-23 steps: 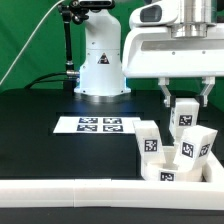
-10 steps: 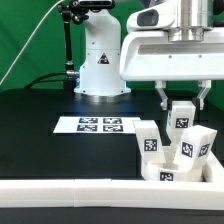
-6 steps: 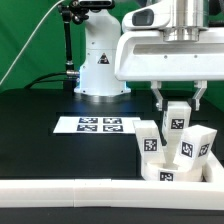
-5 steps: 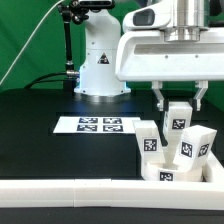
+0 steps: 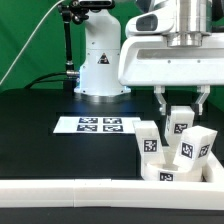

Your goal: Assemble stool

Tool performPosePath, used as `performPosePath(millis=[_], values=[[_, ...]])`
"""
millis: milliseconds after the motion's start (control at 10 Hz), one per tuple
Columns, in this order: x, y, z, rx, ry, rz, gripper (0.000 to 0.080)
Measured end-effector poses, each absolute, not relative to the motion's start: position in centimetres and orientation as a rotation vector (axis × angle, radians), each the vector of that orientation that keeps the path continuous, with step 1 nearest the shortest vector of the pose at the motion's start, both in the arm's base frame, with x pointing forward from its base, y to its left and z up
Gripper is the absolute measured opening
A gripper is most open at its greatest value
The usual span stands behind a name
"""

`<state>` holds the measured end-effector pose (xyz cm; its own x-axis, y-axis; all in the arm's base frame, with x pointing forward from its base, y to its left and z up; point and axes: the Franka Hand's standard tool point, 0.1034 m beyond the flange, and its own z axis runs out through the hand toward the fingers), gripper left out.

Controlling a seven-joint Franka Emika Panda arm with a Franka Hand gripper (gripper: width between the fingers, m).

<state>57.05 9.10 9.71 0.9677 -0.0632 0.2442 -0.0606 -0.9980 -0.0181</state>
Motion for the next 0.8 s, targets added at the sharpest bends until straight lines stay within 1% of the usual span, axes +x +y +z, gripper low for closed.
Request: performPosePath(millis=[200, 400, 600, 700, 800], values=[[56.59, 9.36, 9.09, -3.108, 0.088, -0.392, 0.0337], [56.57, 9.31, 9.09, -3.100, 0.067, -0.458, 0.0337], [56.60, 9.25, 9.14, -3.102, 0.043, -0.464, 0.0337], [56.60, 9.26, 9.13, -3.103, 0.042, -0.464, 0.0362], [56.59, 9.26, 9.10, -3.103, 0.042, -0.463, 0.0362]])
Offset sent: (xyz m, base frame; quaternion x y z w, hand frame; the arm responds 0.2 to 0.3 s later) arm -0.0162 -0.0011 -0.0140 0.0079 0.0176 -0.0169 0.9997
